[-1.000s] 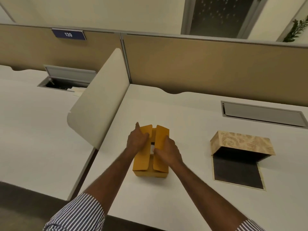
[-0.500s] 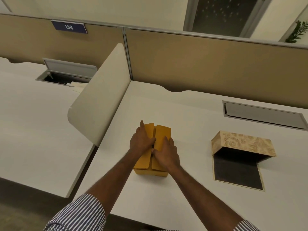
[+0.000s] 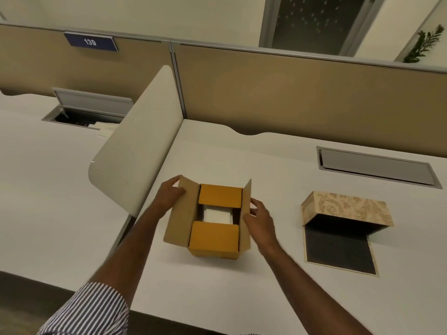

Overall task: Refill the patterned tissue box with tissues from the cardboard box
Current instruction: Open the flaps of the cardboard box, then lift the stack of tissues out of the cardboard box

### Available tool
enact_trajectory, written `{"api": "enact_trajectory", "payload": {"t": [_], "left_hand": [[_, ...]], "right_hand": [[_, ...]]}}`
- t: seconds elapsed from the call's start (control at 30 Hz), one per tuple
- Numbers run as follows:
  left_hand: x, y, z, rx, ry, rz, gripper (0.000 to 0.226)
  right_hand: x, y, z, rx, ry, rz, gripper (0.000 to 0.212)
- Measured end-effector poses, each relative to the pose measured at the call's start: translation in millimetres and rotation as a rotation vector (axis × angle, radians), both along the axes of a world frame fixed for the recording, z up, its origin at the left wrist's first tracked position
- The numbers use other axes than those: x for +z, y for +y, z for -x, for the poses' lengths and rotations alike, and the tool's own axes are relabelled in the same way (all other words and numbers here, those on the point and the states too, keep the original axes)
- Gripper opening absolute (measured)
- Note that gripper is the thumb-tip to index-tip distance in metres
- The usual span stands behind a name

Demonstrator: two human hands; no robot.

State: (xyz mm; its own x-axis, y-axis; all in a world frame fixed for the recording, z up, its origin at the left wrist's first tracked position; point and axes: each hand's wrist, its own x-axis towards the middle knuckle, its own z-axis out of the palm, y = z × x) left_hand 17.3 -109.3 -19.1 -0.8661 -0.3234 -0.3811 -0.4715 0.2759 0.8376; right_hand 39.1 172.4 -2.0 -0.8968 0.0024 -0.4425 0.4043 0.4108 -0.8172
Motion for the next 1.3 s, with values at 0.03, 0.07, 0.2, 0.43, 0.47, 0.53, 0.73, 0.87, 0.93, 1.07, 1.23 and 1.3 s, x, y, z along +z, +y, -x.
{"api": "enact_trajectory", "payload": {"t": [0.03,0.07,0.2,0.43,0.47,0.53,0.73,0.87,0.93,1.07,1.23,1.3], "left_hand": [[-2,-5,0,0.0,-0.02,0.009,0.056],[-5,-8,0,0.0,-0.045,0.025,0.058],[-15,-10,-3,0.042,-0.222,0.025,0.072],[-10,-19,5,-0.076,-0.18,0.182,0.083],[-5,-21,8,-0.12,-0.125,0.301,0.085],[7,-18,14,-0.222,0.013,0.56,0.088],[10,42,32,-0.805,0.023,1.066,0.108],[-6,64,45,-1.031,-0.145,1.168,0.11],[-9,65,50,-1.046,-0.108,1.175,0.099],[-3,53,64,-0.981,-0.049,0.924,0.076],[10,30,86,-0.582,0.114,0.764,0.048],[7,30,95,-0.489,0.07,0.835,0.049]], "right_hand": [[-3,11,2,-0.044,-0.017,0.017,0.057],[-8,20,4,-0.076,-0.038,0.026,0.057],[-34,42,5,-0.173,-0.202,0.019,0.063],[-49,50,8,-0.13,-0.168,0.064,0.067],[-45,51,10,-0.126,-0.076,0.023,0.064],[-32,52,11,-0.134,0.199,-0.046,0.054],[-4,26,13,0.418,0.59,-0.274,0.036],[-14,-4,7,0.816,0.464,-0.573,0.044],[-20,-10,0,0.879,0.433,-0.602,0.049],[-14,-6,-11,0.819,0.487,-0.481,0.043],[10,4,-33,0.912,0.335,-0.118,0.04],[6,8,-44,1.033,0.314,-0.123,0.04]]}}
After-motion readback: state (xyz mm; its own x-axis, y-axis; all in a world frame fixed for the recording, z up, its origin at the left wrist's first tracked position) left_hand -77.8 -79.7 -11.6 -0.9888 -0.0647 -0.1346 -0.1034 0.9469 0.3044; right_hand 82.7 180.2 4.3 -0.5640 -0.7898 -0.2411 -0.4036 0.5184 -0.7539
